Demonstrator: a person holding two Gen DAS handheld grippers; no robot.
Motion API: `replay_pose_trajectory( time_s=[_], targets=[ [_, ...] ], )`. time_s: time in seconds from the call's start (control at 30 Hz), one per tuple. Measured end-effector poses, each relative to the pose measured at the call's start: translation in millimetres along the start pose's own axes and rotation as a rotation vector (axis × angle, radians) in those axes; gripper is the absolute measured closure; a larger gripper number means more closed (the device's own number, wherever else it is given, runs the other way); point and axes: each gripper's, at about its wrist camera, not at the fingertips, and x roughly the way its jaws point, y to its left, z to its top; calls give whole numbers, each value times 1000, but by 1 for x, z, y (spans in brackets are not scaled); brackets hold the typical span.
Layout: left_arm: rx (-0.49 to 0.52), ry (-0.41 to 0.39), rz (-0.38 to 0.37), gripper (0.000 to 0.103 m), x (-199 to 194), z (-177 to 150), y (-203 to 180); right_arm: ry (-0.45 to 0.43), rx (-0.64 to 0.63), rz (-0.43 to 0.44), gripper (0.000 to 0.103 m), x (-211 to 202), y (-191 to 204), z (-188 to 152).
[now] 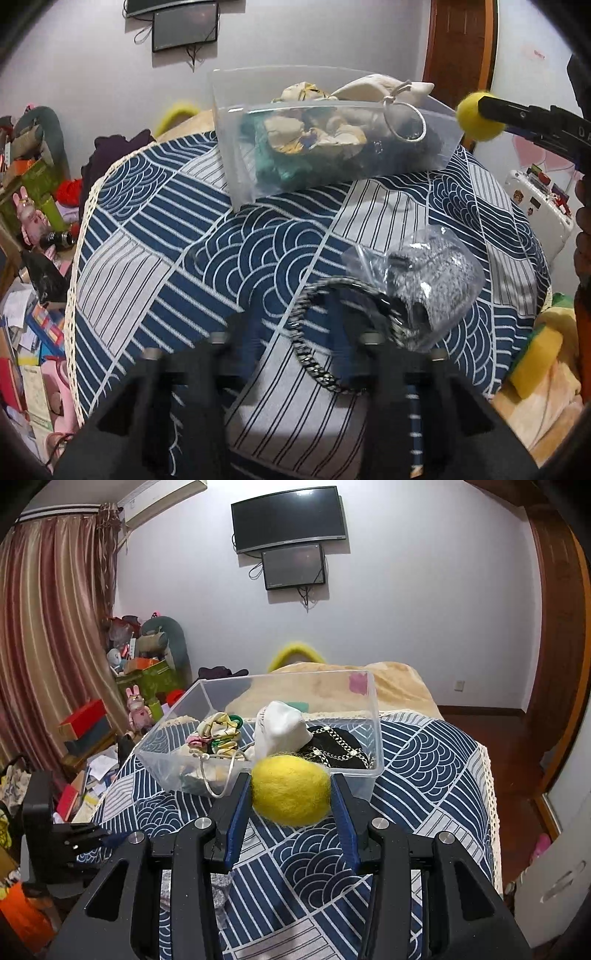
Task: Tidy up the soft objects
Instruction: 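Carry the yellow felt ball with the right tool while the left carries the braided bracelet into the box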
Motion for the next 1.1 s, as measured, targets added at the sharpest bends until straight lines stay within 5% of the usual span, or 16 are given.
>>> replay_pose_trajectory(
  time_s=[0.27,0.67,1.1],
  targets=[
    [-10,-61,26,98,-19,12,2,-17,-1,-16,64,-2,-3,6],
    [-57,-250,44,98,-46,97,10,-32,-43,-56,64,19,0,29],
    [-63,-154,113,98,30,138,10,51,-41,-98,64,53,-14,24]
  ],
)
